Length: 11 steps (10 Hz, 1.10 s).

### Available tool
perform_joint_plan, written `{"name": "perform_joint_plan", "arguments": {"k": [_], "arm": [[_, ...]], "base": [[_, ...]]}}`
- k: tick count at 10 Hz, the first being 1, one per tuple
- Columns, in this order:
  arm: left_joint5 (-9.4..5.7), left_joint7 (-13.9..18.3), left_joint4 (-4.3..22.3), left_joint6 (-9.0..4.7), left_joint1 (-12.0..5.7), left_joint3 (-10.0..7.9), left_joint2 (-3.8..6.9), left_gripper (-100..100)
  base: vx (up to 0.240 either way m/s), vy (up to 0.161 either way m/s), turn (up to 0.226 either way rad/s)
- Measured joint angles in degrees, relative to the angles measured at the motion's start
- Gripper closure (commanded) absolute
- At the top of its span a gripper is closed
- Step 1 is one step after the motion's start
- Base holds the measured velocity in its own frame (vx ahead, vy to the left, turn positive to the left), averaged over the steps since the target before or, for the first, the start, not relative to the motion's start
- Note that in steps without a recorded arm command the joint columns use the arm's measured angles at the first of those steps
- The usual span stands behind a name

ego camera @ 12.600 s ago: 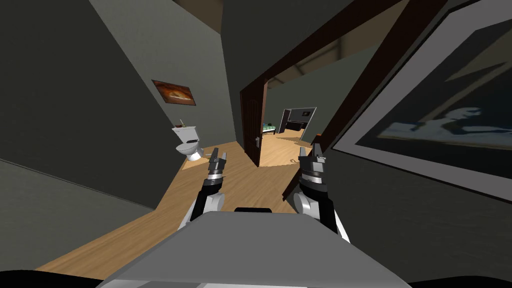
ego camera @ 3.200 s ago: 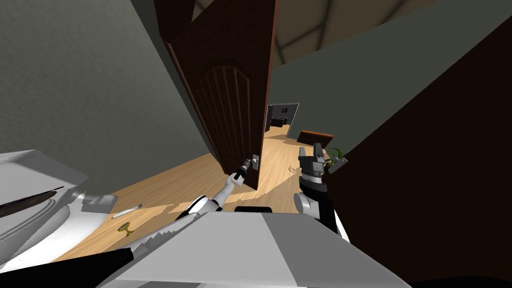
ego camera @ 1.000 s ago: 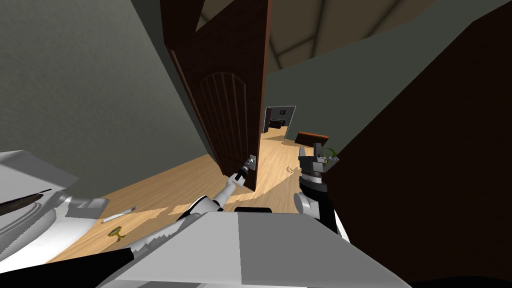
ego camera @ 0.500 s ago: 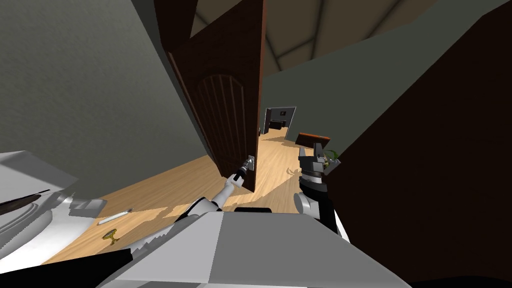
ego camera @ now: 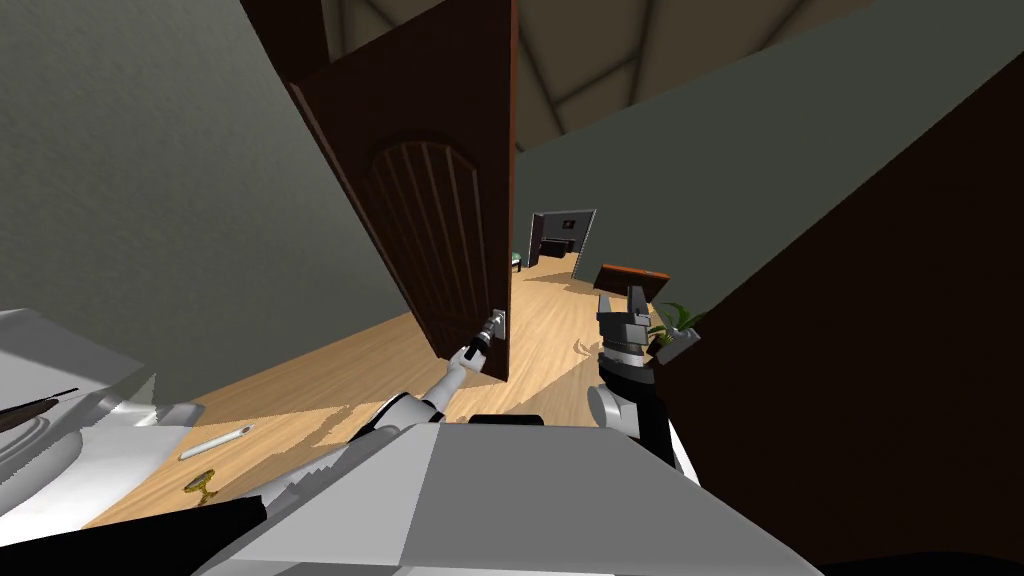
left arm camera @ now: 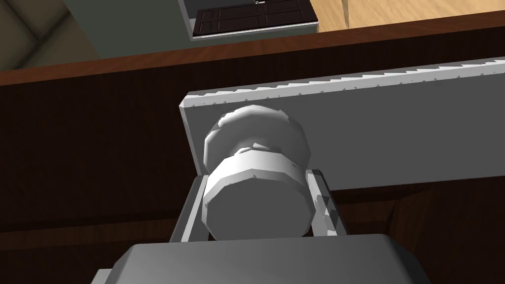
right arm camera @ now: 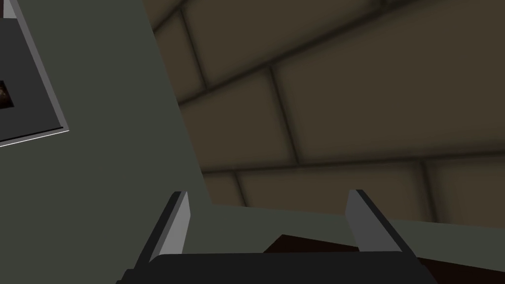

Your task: Push the door open

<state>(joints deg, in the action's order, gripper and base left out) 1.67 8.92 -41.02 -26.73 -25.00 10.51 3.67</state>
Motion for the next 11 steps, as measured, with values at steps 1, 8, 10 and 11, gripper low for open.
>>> {"name": "perform_joint_plan", "arguments": {"k": [1, 8, 10, 11], "arm": [[-0.09, 0.0, -2.0, 0.99, 1.13, -0.30, 0.62, 100], [-1.02, -0.7, 1.0, 0.09, -0.84, -3.05, 1.33, -100], [-1.09, -0.5, 1.0, 0.29, -0.99, -2.90, 0.97, -100], [-1.11, -0.4, 0.7, 0.49, -0.89, -2.78, 0.75, -100]], "base": [[0.118, -0.109, 0.071], [-0.046, -0.045, 0.043], [-0.246, 0.001, 0.033], [-0.257, 0.011, 0.022]]}}
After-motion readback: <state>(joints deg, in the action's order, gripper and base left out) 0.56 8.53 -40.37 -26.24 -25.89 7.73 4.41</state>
